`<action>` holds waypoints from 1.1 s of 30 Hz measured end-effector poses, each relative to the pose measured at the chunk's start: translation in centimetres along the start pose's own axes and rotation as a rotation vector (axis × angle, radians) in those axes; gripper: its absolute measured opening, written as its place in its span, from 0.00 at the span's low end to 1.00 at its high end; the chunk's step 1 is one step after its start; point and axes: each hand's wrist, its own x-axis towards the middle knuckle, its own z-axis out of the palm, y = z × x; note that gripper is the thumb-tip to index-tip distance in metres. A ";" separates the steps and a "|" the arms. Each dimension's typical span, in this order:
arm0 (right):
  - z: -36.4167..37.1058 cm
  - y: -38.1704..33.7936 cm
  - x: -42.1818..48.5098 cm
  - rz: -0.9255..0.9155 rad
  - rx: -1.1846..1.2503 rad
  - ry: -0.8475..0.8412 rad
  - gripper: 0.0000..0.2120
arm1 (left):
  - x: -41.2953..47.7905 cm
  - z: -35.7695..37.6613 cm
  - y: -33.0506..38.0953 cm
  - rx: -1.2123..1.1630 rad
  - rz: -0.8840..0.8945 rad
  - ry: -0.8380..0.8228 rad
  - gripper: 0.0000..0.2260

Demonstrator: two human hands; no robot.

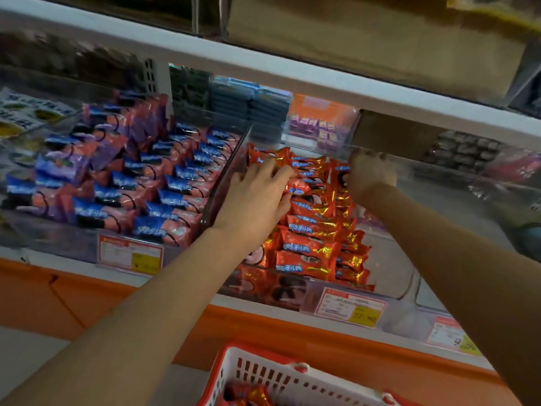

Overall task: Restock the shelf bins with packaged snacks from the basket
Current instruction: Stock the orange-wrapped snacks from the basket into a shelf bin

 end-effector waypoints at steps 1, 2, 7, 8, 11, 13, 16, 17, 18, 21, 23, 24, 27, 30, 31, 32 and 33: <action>0.3 -0.1 0.4 -0.003 0.017 -0.005 0.18 | 0.0 0.1 -0.1 -0.009 0.007 0.010 0.16; 0.6 -0.3 0.8 -0.012 0.023 -0.002 0.16 | 0.0 0.3 -0.2 -0.020 0.012 0.021 0.16; 1.3 -0.1 2.6 -0.091 0.004 0.022 0.21 | -0.1 0.8 -0.6 -0.090 0.021 0.055 0.15; 1.4 -0.1 2.8 -0.109 -0.003 0.018 0.21 | -0.1 0.8 -0.7 -0.105 0.024 0.059 0.15; 1.8 -0.1 3.0 -0.135 -0.072 0.021 0.18 | -0.1 1.0 -0.8 -0.146 0.033 0.078 0.16; 1.7 -0.2 2.7 -0.120 -0.168 0.037 0.18 | -0.1 1.0 -0.9 -0.155 0.040 0.078 0.15; 1.8 -0.6 2.5 -0.090 -0.115 0.028 0.19 | -0.1 0.9 -0.8 -0.157 0.052 0.078 0.15; 1.9 -0.8 2.4 -0.094 -0.069 0.003 0.19 | -0.1 0.9 -0.8 -0.154 0.053 0.075 0.15; 1.9 -0.9 2.3 -0.101 -0.040 -0.024 0.17 | -0.1 0.8 -0.8 -0.149 0.052 0.069 0.15; 1.3 -0.9 1.7 -0.106 0.010 -0.087 0.14 | 0.0 0.6 -0.7 -0.147 0.050 0.033 0.16; 0.7 -0.8 1.1 -0.106 0.026 -0.119 0.14 | 0.1 0.5 -0.7 -0.159 0.039 0.012 0.17; 0.4 -0.7 0.7 -0.101 0.029 -0.126 0.15 | 0.2 0.4 -0.6 -0.170 0.031 0.007 0.17; -0.4 -0.9 -1.5 -0.127 0.089 -0.142 0.18 | 0.3 0.1 -0.6 -0.240 0.007 0.021 0.15; -1.5 -0.7 -4.2 -0.255 0.153 -0.167 0.24 | 0.1 -0.2 -1.0 -0.334 -0.006 0.093 0.10; -2.2 -0.5 -5.0 -0.292 0.204 -0.168 0.26 | 0.1 -0.4 -1.1 -0.369 -0.013 0.119 0.10; -3.1 -0.4 -5.9 -0.320 0.294 -0.167 0.26 | 0.2 -0.6 -1.1 -0.407 -0.020 0.149 0.10; -3.9 -0.2 -6.7 -0.340 0.407 -0.162 0.26 | 0.3 -0.7 -1.1 -0.443 -0.031 0.175 0.11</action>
